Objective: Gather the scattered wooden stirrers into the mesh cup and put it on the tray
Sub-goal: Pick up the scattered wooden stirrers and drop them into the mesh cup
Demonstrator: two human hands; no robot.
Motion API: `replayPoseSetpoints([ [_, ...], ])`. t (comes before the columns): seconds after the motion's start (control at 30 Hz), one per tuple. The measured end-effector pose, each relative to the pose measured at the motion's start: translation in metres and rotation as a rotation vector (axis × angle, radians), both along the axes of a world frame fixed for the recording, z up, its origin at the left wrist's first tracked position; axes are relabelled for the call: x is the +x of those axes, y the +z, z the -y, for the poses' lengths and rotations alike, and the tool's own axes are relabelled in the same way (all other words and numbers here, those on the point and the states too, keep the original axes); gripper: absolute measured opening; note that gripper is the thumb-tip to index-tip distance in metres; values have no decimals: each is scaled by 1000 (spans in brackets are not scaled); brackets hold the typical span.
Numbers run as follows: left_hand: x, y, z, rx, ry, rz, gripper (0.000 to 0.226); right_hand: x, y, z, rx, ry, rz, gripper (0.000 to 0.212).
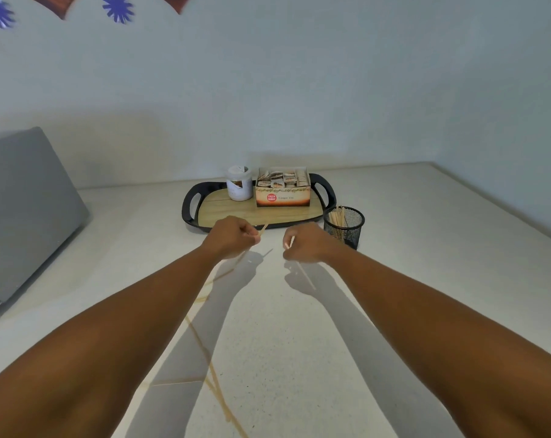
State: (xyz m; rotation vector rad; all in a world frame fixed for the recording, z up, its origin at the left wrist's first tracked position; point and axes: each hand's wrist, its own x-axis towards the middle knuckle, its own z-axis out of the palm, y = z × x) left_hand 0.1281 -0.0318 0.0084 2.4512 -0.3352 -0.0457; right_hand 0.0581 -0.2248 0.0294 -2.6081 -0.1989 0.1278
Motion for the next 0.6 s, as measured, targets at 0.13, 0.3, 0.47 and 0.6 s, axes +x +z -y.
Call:
replayPoseSetpoints([
  [0.13, 2, 9, 26, -42, -38, 20, 13, 5, 12, 16, 153, -134, 146, 22],
  [0.3, -1, 24, 60, -230, -84, -35, 12, 10, 30, 34, 147, -232, 252, 25],
  [0.47, -3, 38, 93, -443, -82, -44, 13, 13, 46, 57, 233, -354, 364, 28],
  [0.6, 3, 48, 118, -503, -84, 5, 8, 14, 49, 75, 308, -441, 402, 29],
])
